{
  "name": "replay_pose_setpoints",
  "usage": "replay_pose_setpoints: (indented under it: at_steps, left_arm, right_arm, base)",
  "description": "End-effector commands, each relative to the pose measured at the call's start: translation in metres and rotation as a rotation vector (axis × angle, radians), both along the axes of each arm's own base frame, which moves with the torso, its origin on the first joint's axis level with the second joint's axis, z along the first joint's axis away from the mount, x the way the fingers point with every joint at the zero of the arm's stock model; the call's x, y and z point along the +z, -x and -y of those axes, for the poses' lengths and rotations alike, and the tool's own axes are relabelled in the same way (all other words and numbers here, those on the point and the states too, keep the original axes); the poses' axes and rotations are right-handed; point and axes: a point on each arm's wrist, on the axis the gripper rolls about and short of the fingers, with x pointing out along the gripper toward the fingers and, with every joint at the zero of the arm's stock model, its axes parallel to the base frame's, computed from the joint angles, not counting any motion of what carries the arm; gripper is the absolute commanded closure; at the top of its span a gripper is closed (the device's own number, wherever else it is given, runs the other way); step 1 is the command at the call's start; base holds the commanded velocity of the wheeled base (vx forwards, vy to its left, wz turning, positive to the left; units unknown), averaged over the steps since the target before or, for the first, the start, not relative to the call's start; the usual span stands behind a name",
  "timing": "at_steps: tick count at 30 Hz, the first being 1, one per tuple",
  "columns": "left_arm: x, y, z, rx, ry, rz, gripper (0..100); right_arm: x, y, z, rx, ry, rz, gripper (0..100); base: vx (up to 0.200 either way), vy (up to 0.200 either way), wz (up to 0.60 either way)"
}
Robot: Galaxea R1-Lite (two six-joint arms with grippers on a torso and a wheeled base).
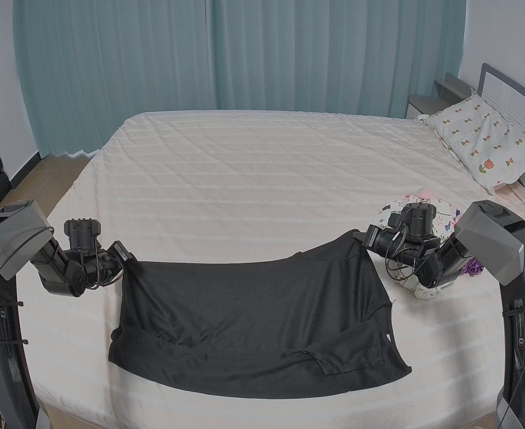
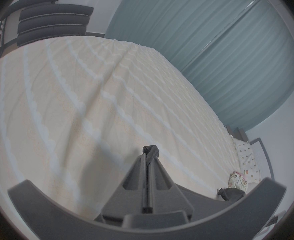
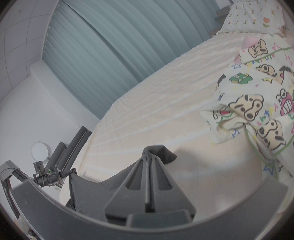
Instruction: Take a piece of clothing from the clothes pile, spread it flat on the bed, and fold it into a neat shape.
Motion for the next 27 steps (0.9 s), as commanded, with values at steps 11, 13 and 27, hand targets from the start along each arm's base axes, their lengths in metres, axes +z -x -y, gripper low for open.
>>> replay_pose_setpoints:
  at_steps: [11,13,27]
  left_arm:
    - [0.025,0.018,-0.002,-0.062,-0.071,-0.023,100]
    - [0.02,0.024,-0.001,-0.101,-0.107,-0.055,100]
    - [0.021,0.053,-0.001,-0.161,-0.186,-0.106,100]
  right_arm:
    - [0.011,0.015,0.02,-0.016,-0.046,-0.004,100]
    - [0.012,0.021,0.021,0.003,-0.048,-0.019,100]
    - [0.023,0.057,0.028,0.07,-0.047,-0.064,100]
  base:
    - [0.0,0.0,0.0]
    - [0.0,0.0,0.0]
    - [0.0,0.0,0.0]
